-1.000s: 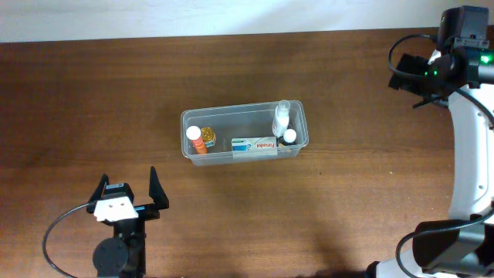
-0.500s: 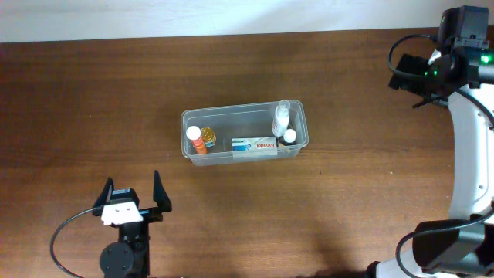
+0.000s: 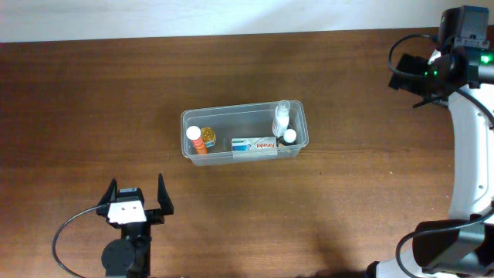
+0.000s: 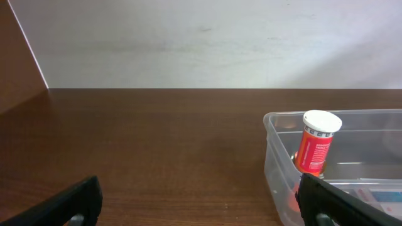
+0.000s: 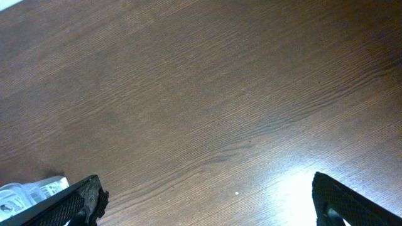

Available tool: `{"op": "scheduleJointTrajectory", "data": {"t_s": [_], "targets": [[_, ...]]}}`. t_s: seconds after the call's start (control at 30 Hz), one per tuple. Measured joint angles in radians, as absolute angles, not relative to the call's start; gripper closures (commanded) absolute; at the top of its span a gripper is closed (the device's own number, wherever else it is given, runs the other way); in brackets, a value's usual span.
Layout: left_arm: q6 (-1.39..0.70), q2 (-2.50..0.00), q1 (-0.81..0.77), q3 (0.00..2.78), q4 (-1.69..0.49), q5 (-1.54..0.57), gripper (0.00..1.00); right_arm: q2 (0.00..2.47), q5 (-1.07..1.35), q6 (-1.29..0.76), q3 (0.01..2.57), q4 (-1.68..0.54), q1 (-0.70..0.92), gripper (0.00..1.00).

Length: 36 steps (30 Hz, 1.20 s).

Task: Pack container

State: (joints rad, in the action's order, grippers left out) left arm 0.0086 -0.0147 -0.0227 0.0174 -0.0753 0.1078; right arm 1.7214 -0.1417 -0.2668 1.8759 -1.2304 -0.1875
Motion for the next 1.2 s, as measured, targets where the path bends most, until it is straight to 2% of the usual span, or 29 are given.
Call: {"op": "scheduleJointTrajectory", "data": {"t_s": [1.2], "targets": [[0.009,-0.015,-0.023,0.017,-0.075,0.107,0.01,1.715,-0.142,-0.267,1.876,-1.23,-0.166,0.02]]}}
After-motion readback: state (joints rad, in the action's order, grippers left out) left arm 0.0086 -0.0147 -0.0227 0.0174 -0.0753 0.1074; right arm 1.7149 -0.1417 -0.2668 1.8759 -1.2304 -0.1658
